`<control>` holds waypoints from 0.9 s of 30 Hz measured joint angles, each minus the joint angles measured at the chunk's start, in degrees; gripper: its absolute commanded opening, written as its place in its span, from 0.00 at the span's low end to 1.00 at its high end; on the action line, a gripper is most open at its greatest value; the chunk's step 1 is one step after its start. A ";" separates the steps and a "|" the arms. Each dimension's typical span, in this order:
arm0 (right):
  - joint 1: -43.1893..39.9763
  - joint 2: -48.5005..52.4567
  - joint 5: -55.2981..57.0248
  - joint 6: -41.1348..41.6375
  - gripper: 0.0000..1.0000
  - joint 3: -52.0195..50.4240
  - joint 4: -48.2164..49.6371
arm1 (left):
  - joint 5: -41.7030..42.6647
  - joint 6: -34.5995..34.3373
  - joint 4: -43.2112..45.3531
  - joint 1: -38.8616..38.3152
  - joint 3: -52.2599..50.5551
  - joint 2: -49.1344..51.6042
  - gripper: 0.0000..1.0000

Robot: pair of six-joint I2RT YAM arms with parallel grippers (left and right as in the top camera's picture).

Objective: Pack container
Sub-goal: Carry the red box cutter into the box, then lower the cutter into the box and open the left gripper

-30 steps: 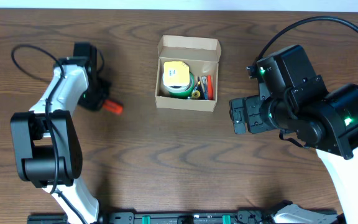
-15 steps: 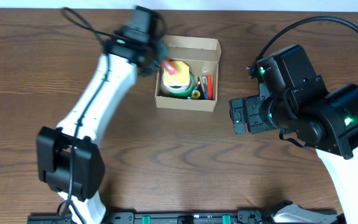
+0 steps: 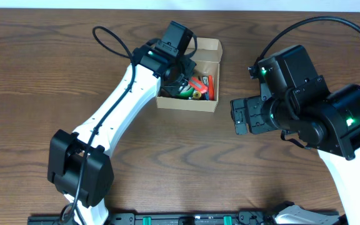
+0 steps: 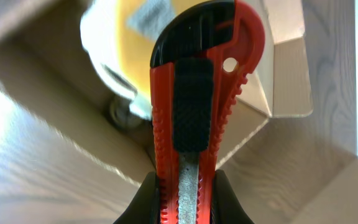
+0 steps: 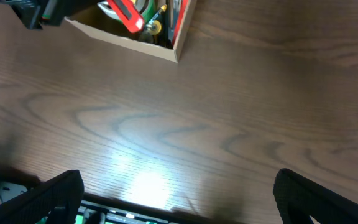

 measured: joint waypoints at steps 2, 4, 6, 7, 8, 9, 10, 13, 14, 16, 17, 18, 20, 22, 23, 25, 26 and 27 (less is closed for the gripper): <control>0.00 0.00 0.00 0.00 0.99 0.00 0.00 | 1.49 -3.67 -0.11 -0.50 0.00 0.00 0.06; 0.00 0.00 0.00 0.00 0.99 0.00 0.00 | 2.82 -6.88 -0.33 -1.07 0.00 0.00 0.06; 0.00 0.00 0.00 0.00 0.99 0.00 0.00 | 3.30 -8.76 -0.39 -1.66 0.00 0.00 0.06; 0.00 0.00 0.00 0.00 0.99 0.00 0.00 | 3.17 -9.49 -0.55 -2.01 0.00 0.00 0.06; 0.00 0.00 0.00 0.00 0.99 0.00 0.00 | 3.06 -9.92 -0.74 -2.27 0.00 0.00 0.06; 0.00 0.00 0.00 0.00 0.99 0.00 0.00 | 2.47 -10.40 -1.25 -2.56 0.00 0.00 0.06; 0.00 0.00 0.00 0.00 0.99 0.00 0.00 | 1.64 -10.86 -1.97 -2.82 0.00 0.00 0.06; 0.00 0.00 0.00 0.00 0.99 0.00 0.00 | -0.31 -13.00 -2.99 -3.26 0.00 0.00 0.06; 0.00 0.00 0.00 0.00 0.99 0.00 0.00 | -0.94 -14.27 -3.19 -3.32 0.00 0.00 0.06; 0.00 0.00 0.00 0.00 0.99 0.00 0.00 | -1.57 -17.16 -3.26 -3.32 0.00 0.00 0.06; 0.00 0.00 0.00 0.00 0.99 0.00 0.00 | -1.84 -18.62 -3.26 -3.32 0.00 0.00 0.06; 0.00 0.00 0.00 0.00 0.99 0.00 0.00 | -2.03 -19.82 -3.26 -3.32 0.00 0.00 0.06; 0.00 0.00 0.00 0.00 0.99 0.00 0.00 | -2.75 -22.51 -3.26 -3.39 0.00 0.00 0.06; 0.00 0.00 0.00 0.00 0.99 0.00 0.00 | -3.54 -24.79 -3.23 -3.48 0.00 0.00 0.06; 0.00 0.00 0.00 0.00 0.99 0.00 0.00 | -4.13 -25.94 -3.23 -3.56 0.00 0.00 0.06; 0.00 0.00 0.00 0.00 0.99 0.00 0.00 | -5.09 -27.47 -3.06 -3.87 0.00 0.00 0.06; 0.00 0.00 0.00 0.00 0.99 0.00 0.00 | -5.53 -27.91 -2.86 -4.04 0.00 0.00 0.06; 0.00 0.00 0.00 0.00 0.99 0.00 0.00 | -5.99 -28.44 -2.60 -4.24 0.00 0.00 0.06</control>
